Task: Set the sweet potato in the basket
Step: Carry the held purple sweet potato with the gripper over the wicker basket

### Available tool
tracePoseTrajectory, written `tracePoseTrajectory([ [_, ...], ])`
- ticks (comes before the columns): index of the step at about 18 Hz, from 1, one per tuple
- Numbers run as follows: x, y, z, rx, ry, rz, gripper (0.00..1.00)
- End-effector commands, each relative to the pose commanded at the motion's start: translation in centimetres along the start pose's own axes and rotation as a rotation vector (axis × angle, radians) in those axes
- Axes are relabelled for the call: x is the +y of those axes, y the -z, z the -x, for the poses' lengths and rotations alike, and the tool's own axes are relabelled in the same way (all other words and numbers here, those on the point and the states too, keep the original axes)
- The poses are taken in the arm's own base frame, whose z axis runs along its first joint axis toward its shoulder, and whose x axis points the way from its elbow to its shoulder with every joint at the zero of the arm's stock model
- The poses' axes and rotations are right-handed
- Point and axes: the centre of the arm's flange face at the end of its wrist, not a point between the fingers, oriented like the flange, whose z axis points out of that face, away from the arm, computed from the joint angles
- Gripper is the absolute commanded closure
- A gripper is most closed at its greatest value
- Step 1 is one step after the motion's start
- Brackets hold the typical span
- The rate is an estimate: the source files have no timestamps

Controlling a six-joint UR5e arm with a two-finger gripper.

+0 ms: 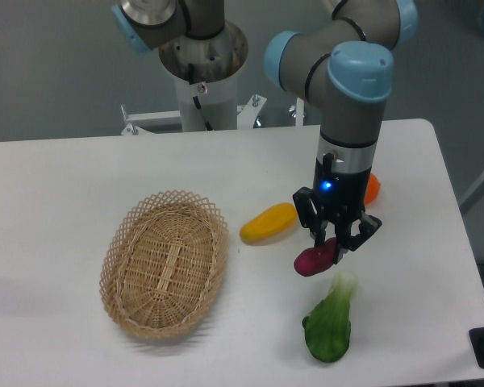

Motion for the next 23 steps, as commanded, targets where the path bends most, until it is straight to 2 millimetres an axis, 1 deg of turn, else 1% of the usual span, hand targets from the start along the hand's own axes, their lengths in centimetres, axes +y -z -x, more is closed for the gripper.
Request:
tracePoseTrajectory([
  [2, -0.1, -0.3, -0.4, 0.005, 0.012, 0.003, 0.89],
  [4, -1.2, -0.6, -1.2, 0.014, 0.032, -0.002, 0.89],
  [6, -1.7, -0.9, -2.1, 0.024, 0.034, 0.002, 0.89],
  [7, -1.9, -0.6, -2.5, 0.024, 0.031, 0.001, 0.89],
  [8, -2.1, -0.8, -3.2, 0.032, 0.031, 0.002, 0.89],
  [10, -3.3, -0.9, -5.3, 0.047, 0.052, -0.001, 0.89],
  [12, -4.5, -1.6, -7.8, 0.072, 0.074, 0.009, 0.89],
  [13, -5.3, -2.4, -9.3, 0.083, 0.068, 0.034, 0.89],
  [17, -9.4, -5.2, -15.7, 0.047, 0.03, 0.134, 0.89],
  [18, -10.4, -6.4, -17.3, 0.05, 0.021, 0.152, 0.89],
  [19, -11.2, -7.0, -18.7, 0.047, 0.01, 0.168, 0.89],
  [21, -12.3, -8.1, -21.1, 0.055, -0.005, 0.192, 0.89],
  [23, -12.8, -9.6, -23.2, 0.069, -0.012, 0.222, 0.89],
])
